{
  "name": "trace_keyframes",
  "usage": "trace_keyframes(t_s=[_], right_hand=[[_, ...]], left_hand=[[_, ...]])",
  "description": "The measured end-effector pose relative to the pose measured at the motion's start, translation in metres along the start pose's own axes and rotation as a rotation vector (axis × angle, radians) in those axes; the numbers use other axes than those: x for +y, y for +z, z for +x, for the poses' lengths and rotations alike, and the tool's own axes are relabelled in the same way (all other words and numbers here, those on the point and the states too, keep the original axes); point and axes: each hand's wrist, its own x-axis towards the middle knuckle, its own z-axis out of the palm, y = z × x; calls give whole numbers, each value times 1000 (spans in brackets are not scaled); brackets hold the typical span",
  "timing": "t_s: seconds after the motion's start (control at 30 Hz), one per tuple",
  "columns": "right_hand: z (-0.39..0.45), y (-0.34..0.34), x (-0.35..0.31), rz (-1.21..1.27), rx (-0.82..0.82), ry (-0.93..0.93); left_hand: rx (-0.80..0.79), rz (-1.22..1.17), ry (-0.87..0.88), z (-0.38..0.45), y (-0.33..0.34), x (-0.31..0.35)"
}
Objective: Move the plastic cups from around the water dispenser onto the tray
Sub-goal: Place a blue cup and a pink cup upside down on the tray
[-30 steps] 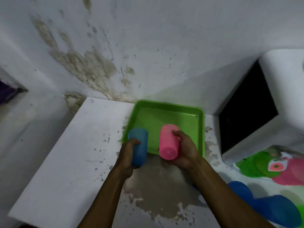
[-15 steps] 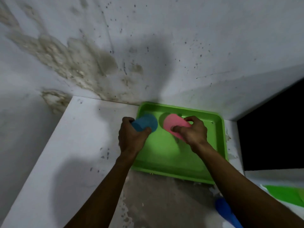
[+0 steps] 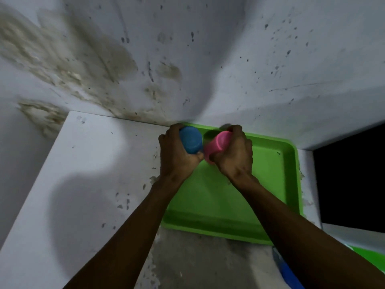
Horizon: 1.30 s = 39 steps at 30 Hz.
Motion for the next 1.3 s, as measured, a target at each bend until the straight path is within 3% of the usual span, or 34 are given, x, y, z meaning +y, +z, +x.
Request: trace_keyframes(t_s=[0.63,1.03,1.17,1.3], right_hand=[[-3,-3,11,-33,14,-61],[-92,-74,50,62,17,-36],[-135,-104,73,68,9,-52],[-175,-141,100,47,29,-102]], left_hand=[[-56,4,131,-3,6,-12],[223,-33,220,-104,-5,9],[138,-67,216,-151,12,27],[-63,-45,290,-195,35,51]])
